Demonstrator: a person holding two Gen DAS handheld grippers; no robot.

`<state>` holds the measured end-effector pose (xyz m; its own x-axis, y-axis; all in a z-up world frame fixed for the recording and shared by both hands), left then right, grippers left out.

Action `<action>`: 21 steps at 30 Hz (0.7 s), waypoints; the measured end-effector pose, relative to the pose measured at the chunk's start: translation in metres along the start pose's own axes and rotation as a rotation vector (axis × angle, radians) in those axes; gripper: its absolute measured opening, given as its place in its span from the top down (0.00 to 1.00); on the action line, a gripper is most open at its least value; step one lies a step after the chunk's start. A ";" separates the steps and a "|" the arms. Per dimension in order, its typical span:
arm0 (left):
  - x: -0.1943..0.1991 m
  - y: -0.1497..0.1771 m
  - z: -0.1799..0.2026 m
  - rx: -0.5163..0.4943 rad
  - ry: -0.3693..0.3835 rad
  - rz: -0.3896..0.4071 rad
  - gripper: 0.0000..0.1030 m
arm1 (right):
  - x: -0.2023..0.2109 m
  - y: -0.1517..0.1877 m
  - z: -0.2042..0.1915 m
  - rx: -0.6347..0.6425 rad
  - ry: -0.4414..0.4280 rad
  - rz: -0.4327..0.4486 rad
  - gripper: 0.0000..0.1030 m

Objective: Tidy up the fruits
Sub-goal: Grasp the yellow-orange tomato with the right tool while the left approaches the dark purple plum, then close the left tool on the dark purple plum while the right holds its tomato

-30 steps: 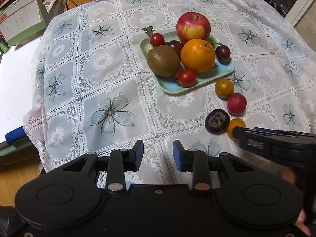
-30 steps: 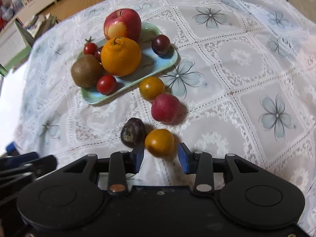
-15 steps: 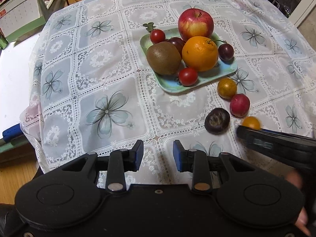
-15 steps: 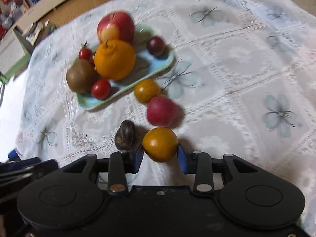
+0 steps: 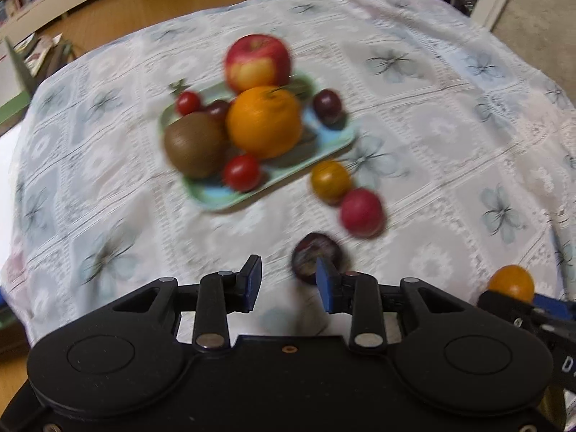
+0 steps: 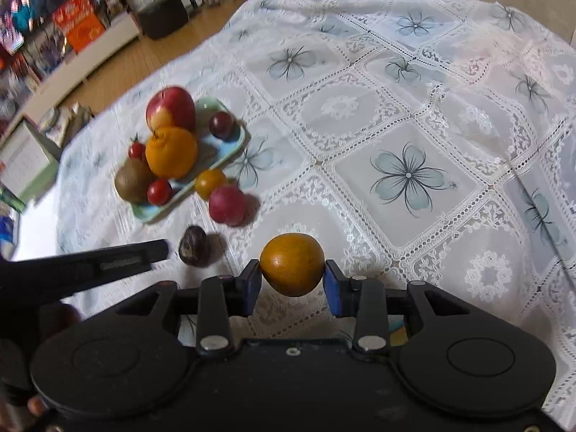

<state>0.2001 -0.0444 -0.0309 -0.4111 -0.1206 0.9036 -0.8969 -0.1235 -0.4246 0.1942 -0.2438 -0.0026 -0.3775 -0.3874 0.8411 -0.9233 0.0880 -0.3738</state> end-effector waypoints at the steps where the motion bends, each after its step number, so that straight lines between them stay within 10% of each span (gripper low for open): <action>1: -0.003 -0.001 0.005 -0.007 0.006 0.002 0.56 | 0.001 -0.001 0.003 -0.006 -0.011 0.009 0.63; 21: -0.055 -0.005 0.034 -0.025 -0.114 -0.020 0.49 | -0.022 -0.003 0.027 -0.048 -0.020 -0.028 0.63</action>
<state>0.2325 -0.0705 -0.0805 -0.3730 -0.2299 0.8989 -0.9092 -0.1028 -0.4035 0.2072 -0.2603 -0.0300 -0.3506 -0.4089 0.8426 -0.9359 0.1210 -0.3307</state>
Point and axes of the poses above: each gripper's, at about its wrist camera, not at the fingertips, and x roughly against the way its jaws point, z to its right, y to its underside, the point moved 3 cm from there along -x, roughly the way its jaws point, and after that the axes turned 10 degrees about -y, right-handed, at the moved point
